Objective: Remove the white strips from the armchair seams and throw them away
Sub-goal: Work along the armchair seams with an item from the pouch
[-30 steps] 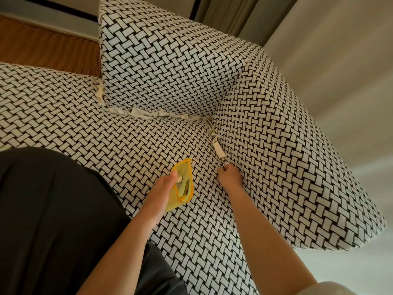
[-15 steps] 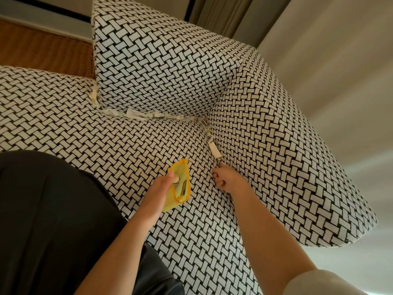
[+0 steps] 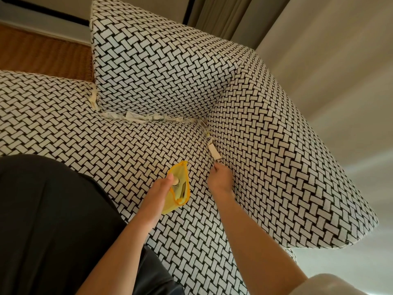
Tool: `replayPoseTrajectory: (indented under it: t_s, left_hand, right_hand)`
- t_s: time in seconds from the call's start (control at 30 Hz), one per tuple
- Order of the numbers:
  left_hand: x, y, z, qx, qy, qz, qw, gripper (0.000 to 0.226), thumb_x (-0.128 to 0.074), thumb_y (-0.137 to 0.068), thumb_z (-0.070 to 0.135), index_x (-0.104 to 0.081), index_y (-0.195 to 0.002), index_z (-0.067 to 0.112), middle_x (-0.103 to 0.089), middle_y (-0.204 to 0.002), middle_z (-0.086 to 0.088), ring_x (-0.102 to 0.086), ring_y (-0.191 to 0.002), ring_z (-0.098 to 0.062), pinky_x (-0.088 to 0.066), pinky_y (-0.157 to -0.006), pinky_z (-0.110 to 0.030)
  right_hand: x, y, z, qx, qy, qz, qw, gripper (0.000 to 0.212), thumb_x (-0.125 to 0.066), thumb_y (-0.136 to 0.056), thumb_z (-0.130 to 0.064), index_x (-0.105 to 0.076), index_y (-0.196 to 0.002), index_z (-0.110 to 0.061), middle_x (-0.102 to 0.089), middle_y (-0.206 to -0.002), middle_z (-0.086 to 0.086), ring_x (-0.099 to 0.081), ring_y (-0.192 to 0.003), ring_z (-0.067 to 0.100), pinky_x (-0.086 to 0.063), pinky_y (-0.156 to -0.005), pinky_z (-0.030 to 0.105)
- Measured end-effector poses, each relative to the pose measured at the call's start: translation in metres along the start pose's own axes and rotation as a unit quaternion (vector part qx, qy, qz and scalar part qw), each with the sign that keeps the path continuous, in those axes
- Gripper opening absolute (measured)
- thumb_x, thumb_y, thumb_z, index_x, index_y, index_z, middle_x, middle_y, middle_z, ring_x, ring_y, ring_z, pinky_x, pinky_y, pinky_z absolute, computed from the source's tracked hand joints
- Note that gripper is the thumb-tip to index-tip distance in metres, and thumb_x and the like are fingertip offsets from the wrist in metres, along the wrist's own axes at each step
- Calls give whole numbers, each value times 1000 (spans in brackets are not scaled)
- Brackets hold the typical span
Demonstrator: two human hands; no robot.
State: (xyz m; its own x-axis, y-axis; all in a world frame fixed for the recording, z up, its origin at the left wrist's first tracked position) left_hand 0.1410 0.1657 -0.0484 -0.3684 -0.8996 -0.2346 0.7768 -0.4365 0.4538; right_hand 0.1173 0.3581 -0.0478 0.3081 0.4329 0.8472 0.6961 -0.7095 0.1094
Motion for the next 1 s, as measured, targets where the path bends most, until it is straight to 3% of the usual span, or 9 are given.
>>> replayPoseTrajectory:
  t_s: [0.17,0.27,0.37,0.47,0.57,0.7,0.83,0.93,1.0]
  left_hand:
    - [1,-1,1,-2,-6,7,1000,42,-33,-73,76,-50,-92,42,-52,-123,1,-47,-119,-21,-35,-105,-49]
    - [1,-1,1,-5,-7,11,1000,40,-33,-75,75,-48,-91,42,-50,-120,3,-46,-119,-19,-35,-105,-47]
    - [0,-2,0,1,-11,11,1000,44,-31,-70,73,-50,-94,41,-53,-120,2,-50,-114,-19,-39,-101,-48]
    - [1,-2,0,11,-7,16,1000,59,-31,-71,78,-52,-106,35,-58,-116,2,-55,-107,-18,-45,-91,-42]
    - [-1,0,4,-1,-1,14,1000,72,-31,-74,79,-53,-116,24,-61,-111,0,-58,-101,-16,-46,-78,-33]
    - [-4,2,9,-17,7,5,1000,53,-27,-80,63,-57,-104,26,-63,-104,0,-58,-91,-10,-45,-74,-28]
    - [-1,1,2,-2,-1,-8,1000,60,-25,-77,77,-51,-107,33,-55,-120,-2,-53,-111,-19,-43,-93,-40]
    - [0,0,3,-6,-13,-10,1000,51,-25,-76,77,-49,-98,38,-54,-122,0,-49,-116,-20,-36,-104,-46]
    - [-1,1,4,-10,-2,-11,1000,49,-26,-76,75,-49,-97,37,-53,-121,-1,-49,-115,-20,-36,-104,-44]
  right_hand:
    - [-15,52,4,109,-16,-46,993,23,-46,-97,-26,-68,-101,-25,-55,-60,-10,-41,-48,4,-32,-46,19]
    - [-16,72,2,86,-138,-86,983,21,-49,-95,-24,-69,-89,-21,-53,-57,-12,-38,-48,4,-33,-48,19]
    - [-1,82,-12,29,-269,-57,961,18,-54,-93,-24,-69,-84,-18,-52,-57,-12,-38,-50,3,-35,-50,14]
    - [17,93,-37,78,-327,-65,940,16,-59,-89,-19,-66,-75,-24,-58,-65,-9,-44,-53,-3,-39,-53,9]
    - [27,101,-51,169,-299,-96,934,13,-64,-86,-14,-67,-78,-24,-59,-77,-2,-48,-59,-1,-40,-55,12]
    - [30,104,-51,249,-215,-109,938,12,-61,-89,-17,-71,-94,-15,-53,-77,-8,-47,-60,0,-40,-53,13]
    - [25,66,-24,122,-154,-61,979,29,-43,-97,-20,-56,-123,-22,-53,-72,-7,-38,-49,0,-35,-50,14]
    - [15,31,4,-3,-9,-138,990,50,-40,-95,-21,-28,-143,-28,-52,-93,-3,-44,-65,8,-45,-60,28]
    - [13,11,8,-64,8,-199,978,54,-37,-94,-17,-23,-145,-28,-51,-86,0,-44,-66,12,-44,-55,28]
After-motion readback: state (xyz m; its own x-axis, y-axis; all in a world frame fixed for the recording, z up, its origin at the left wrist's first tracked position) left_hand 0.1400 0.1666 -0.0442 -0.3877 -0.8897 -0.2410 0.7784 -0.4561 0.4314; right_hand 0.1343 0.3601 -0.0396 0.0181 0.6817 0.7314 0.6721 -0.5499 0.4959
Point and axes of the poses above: each hand's wrist, its own y-axis away from the middle knuckle, its own x-axis out of the back of the hand, z = x × y, the point moved 2 cm from there along -y, towards the middle knuckle
